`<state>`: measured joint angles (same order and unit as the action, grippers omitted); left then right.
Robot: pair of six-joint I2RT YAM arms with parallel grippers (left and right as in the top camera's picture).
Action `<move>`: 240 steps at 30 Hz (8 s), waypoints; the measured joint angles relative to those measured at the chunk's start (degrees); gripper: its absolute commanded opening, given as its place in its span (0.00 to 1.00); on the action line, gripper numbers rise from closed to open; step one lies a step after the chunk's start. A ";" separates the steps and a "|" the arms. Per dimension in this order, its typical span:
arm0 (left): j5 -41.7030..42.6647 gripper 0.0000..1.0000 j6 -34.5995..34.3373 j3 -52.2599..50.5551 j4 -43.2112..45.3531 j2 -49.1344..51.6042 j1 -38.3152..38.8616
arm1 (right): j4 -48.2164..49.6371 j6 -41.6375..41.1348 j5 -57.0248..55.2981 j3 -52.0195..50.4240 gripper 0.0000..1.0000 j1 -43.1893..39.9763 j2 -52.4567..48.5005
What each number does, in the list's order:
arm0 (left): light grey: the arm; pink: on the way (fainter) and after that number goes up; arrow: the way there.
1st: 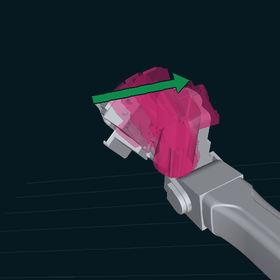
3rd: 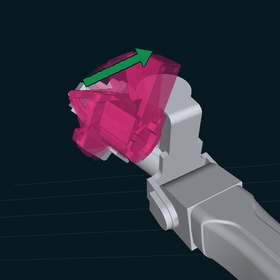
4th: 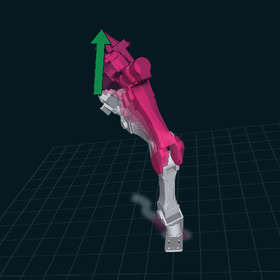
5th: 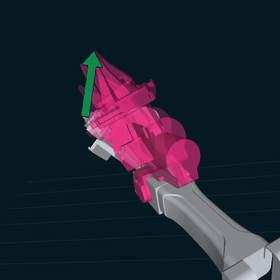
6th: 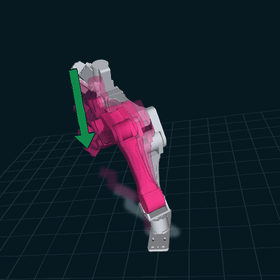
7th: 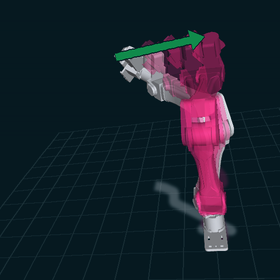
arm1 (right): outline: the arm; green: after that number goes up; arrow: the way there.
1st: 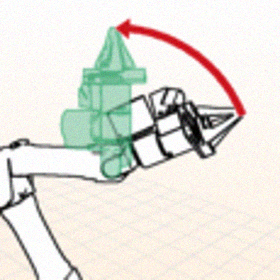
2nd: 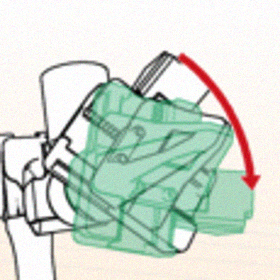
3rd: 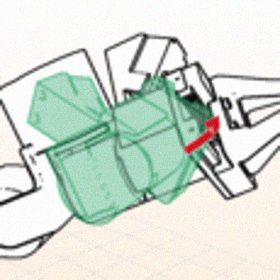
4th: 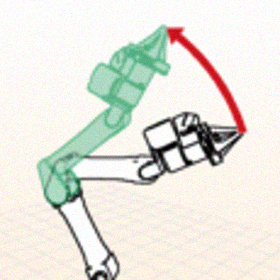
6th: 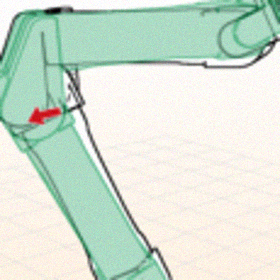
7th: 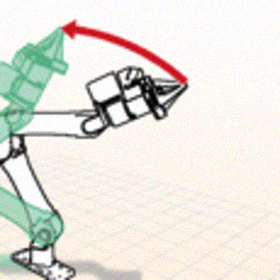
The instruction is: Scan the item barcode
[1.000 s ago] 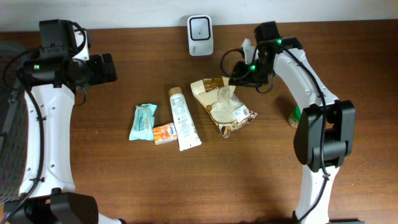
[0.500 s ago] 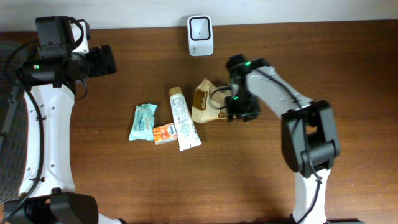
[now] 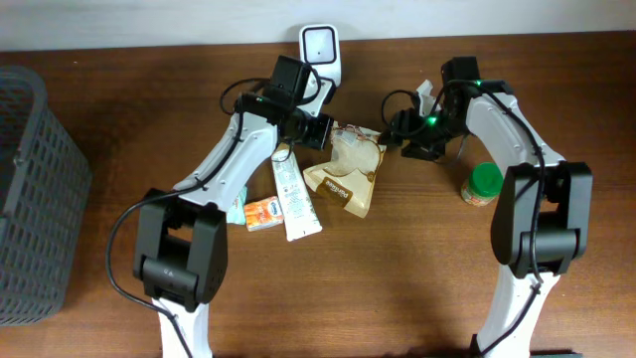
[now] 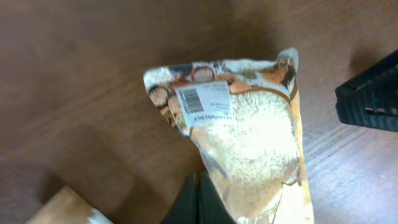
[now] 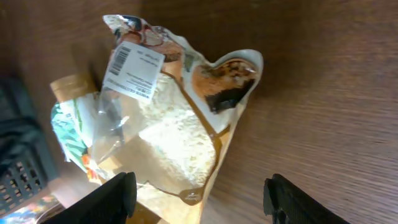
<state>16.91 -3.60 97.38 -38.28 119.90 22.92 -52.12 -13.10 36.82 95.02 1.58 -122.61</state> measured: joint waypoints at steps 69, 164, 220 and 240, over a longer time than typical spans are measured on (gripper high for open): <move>15.28 0.00 -3.17 25.14 -22.14 14.60 -7.93 | 5.35 12.07 6.03 -10.64 0.69 0.81 0.92; -10.56 0.99 -3.67 18.14 -26.01 8.02 -30.67 | 40.02 5.42 -2.73 -6.62 0.65 -5.66 -6.91; 22.56 0.00 -2.93 19.12 -19.30 22.95 0.02 | 32.26 -14.99 9.44 -22.45 0.43 7.63 1.62; 19.12 0.82 -3.02 59.98 -38.25 25.59 -14.25 | 37.33 -6.67 23.15 -24.41 0.04 6.29 1.25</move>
<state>36.03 -6.61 157.36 -76.53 145.49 8.67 -14.79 -19.77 59.96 70.61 7.88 -121.36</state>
